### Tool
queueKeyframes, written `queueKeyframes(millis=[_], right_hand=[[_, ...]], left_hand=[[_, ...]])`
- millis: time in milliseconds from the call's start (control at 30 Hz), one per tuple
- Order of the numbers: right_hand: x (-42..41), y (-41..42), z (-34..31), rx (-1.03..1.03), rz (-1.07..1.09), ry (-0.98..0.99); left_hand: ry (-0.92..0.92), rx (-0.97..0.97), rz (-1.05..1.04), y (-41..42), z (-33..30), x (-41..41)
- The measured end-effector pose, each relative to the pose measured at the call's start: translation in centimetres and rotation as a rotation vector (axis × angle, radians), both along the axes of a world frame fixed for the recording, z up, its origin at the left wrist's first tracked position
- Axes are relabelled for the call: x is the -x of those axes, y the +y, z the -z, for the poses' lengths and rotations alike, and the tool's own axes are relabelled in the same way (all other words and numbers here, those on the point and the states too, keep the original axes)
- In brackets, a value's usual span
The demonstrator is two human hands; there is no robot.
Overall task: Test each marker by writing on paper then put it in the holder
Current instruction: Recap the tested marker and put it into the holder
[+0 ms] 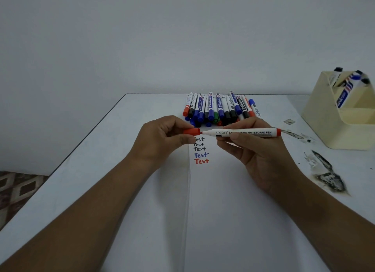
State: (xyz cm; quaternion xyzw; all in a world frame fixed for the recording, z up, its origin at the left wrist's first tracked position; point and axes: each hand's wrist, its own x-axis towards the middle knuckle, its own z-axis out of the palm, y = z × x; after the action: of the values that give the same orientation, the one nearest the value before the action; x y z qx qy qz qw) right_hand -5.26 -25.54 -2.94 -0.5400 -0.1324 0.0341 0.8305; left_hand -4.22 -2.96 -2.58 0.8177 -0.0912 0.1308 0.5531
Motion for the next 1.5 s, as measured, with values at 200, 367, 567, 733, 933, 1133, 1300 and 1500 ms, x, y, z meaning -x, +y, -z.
queueKeyframes(millis=[200,367,567,733,933,1133,1300,1500], right_hand=[[0.5,0.3,-0.3,0.083,0.014,-0.002],[0.5,0.5,-0.6,0.082,0.038,0.023],[0.2,0.2,-0.4,0.018,0.036,0.043],[0.0,0.3,0.0,0.036,0.045,0.042],[-0.3,0.2,-0.2,0.073,0.175,0.042],[-1.5,-1.1,-0.2,0.026,0.454,0.142],[-1.7,-1.6,-0.7,0.073,0.545,0.181],[-1.3,-2.6,-2.0,0.21,0.593,0.08]], left_hand=[[-0.071,-0.129,0.043,-0.4,-0.1,0.6],[-0.148,-0.192,0.032,-0.8,-0.1,0.9],[-0.311,-0.352,0.051,-1.5,-0.1,1.2],[-0.357,-0.535,0.064,-1.7,0.2,1.1],[-0.386,-0.757,-0.045,-1.5,0.8,-0.4],[-0.193,-0.811,-0.196,0.6,1.9,-1.7],[-0.044,-0.857,-0.162,0.9,2.7,-2.8],[-0.056,-0.873,-0.176,1.2,3.0,-3.4]])
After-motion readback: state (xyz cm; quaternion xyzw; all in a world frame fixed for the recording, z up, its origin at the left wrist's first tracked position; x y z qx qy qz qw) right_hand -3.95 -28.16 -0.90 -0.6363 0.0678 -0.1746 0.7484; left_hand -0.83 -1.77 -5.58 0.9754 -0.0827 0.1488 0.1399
